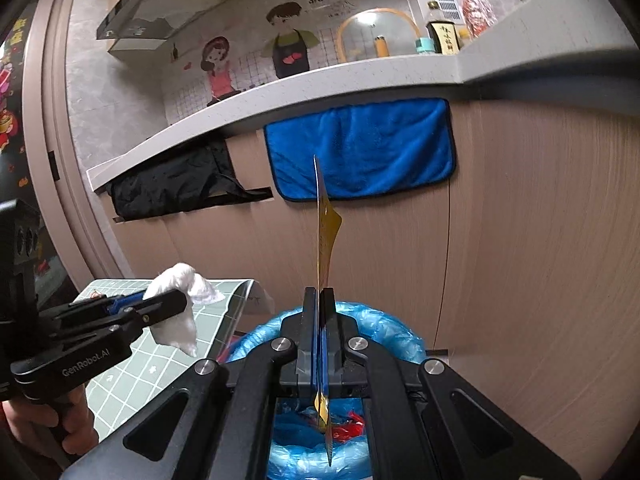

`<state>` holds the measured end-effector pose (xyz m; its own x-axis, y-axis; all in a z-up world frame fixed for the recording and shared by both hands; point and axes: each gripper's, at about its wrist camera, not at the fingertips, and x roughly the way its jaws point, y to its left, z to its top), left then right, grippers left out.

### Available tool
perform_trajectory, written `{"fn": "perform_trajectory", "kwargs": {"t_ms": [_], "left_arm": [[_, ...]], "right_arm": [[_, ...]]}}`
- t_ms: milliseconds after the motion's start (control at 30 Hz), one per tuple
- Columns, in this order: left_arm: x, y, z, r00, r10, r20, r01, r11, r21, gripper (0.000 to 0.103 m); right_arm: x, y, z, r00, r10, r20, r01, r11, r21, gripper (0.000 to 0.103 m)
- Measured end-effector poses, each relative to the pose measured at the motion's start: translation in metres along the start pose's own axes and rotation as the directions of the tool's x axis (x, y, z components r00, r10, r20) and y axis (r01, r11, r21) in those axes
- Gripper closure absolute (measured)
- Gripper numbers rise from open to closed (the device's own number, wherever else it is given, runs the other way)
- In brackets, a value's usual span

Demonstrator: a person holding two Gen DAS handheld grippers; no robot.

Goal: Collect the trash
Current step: 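Carry the tissue and yellow packet over the blue-lined bin with both tools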

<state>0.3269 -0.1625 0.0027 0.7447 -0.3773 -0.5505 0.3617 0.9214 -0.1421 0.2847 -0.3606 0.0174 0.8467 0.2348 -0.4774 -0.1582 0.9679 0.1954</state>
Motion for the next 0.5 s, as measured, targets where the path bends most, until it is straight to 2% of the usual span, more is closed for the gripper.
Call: {"fn": "perform_trajectory", "kwargs": {"t_ms": [233, 500], "left_arm": [[0.039, 0.008, -0.016, 0.992, -0.028, -0.121, 0.024, 0.999, -0.040, 0.085], [0.052, 0.015, -0.019, 0.990, -0.029, -0.137, 0.021, 0.998, -0.062, 0.085]], "right_arm": [[0.025, -0.011, -0.014, 0.998, 0.019, -0.067, -0.017, 0.999, 0.042, 0.102], [0.043, -0.018, -0.028, 0.992, 0.021, -0.125, -0.012, 0.997, 0.070, 0.102]]}}
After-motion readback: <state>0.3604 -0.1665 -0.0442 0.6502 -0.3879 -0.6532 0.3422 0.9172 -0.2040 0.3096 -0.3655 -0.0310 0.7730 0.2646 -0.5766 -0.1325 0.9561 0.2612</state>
